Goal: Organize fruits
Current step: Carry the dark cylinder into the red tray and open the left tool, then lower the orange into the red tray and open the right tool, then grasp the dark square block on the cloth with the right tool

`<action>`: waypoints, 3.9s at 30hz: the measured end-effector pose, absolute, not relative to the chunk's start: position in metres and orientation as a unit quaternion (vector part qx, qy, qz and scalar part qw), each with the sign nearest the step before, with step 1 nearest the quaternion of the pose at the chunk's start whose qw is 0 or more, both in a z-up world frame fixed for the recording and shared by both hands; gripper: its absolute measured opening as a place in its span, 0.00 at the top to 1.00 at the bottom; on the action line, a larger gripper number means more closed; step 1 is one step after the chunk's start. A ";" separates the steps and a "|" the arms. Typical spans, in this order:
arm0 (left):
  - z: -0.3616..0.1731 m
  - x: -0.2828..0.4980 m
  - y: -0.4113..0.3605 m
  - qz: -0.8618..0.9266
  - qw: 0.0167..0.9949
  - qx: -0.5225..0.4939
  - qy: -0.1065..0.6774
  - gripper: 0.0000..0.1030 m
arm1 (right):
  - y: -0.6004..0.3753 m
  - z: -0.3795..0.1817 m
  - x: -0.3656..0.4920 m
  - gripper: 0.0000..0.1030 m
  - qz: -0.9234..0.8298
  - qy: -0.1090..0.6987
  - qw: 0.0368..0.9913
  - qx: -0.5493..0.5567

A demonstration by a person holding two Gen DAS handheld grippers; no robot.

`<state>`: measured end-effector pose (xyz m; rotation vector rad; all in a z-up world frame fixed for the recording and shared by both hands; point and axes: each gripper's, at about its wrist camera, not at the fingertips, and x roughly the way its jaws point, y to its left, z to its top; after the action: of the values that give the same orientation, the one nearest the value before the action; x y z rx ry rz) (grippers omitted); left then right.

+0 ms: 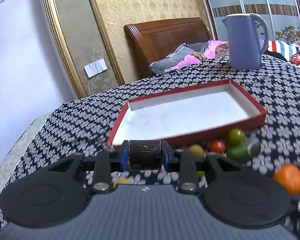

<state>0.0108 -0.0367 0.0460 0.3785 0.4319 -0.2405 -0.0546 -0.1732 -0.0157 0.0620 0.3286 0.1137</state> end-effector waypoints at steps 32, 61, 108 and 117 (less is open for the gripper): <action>0.005 0.187 -0.130 -0.038 0.929 0.206 0.304 0.60 | -0.193 -0.010 -0.061 0.60 0.062 0.148 0.986 0.047; 0.024 0.093 -0.038 -0.010 0.953 0.154 0.262 0.00 | -0.228 0.031 0.063 0.60 -0.018 0.174 0.984 -0.015; -0.023 0.045 0.094 0.020 0.951 -0.011 0.309 0.00 | -0.197 -0.014 0.028 0.38 -0.017 0.230 0.972 -0.038; -0.022 0.045 0.091 0.022 0.951 -0.007 0.310 0.00 | -0.182 -0.021 0.036 0.36 -0.025 0.250 0.962 -0.107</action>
<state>0.0452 0.0908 -0.0222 -0.0136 0.6299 0.0454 0.0363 -0.1818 -0.0214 -0.2159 0.5061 -0.0506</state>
